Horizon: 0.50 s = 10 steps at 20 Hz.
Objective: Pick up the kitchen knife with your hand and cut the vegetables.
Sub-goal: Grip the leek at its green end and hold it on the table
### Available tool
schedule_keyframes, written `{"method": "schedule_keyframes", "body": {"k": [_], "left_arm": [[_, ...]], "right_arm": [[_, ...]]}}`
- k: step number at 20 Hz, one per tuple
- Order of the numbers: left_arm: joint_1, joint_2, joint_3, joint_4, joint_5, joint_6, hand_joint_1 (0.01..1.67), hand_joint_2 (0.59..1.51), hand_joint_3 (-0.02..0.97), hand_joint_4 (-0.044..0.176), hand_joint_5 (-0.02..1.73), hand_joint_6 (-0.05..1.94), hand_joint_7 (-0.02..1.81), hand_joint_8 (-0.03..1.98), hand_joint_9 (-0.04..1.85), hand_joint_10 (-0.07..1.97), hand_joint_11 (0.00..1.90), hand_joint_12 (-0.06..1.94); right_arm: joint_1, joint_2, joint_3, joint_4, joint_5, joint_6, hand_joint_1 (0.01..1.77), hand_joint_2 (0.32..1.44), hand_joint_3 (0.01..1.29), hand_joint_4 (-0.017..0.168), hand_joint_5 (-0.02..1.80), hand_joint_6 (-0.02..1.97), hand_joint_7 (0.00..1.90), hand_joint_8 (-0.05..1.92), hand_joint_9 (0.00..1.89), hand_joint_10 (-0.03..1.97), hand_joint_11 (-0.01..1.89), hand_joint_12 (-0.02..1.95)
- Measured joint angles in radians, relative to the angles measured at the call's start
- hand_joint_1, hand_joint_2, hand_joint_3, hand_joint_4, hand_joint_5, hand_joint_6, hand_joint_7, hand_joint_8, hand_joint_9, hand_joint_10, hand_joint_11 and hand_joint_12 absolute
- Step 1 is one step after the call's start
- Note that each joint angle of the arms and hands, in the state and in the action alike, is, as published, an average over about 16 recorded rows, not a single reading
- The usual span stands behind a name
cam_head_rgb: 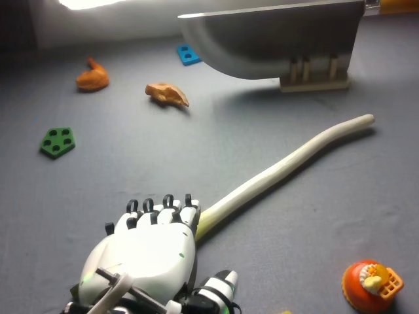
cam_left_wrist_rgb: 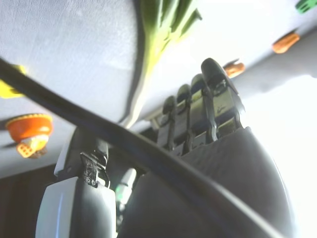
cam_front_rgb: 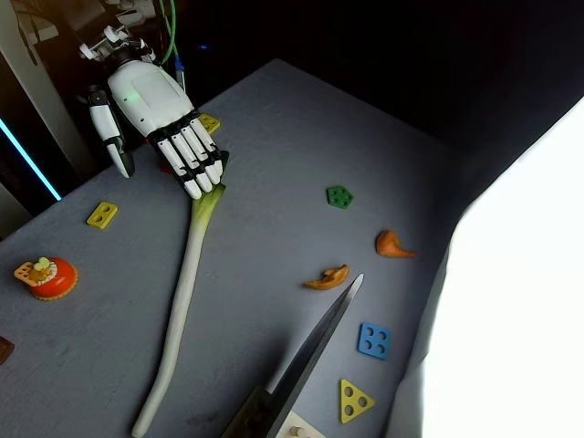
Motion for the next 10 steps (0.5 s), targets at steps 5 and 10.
{"method": "schedule_keyframes", "body": {"k": [5, 10], "left_arm": [[0.003, -0.018, 0.025, 0.002, 0.005, -0.01, 0.4, 1.334, 0.0, 0.0, 0.13, 0.01, 0.13, -0.01, 0.11, 0.02, 0.02, 0.47], [0.004, -0.022, 0.041, 0.003, 0.015, -0.015, 0.4, 1.338, 0.0, 0.002, 0.14, 0.01, 0.14, -0.01, 0.12, 0.02, 0.02, 0.49]], "right_arm": [[-0.032, -0.098, 0.148, -0.085, 0.028, 0.113, 1.2, 0.96, 0.02, -0.001, 0.02, 0.02, 0.01, 0.02, 0.02, 0.03, 0.02, 0.0], [-0.043, -0.184, 0.27, -0.159, 0.047, 0.199, 1.19, 0.96, 0.02, -0.001, 0.02, 0.02, 0.01, 0.02, 0.02, 0.02, 0.02, 0.0]]}}
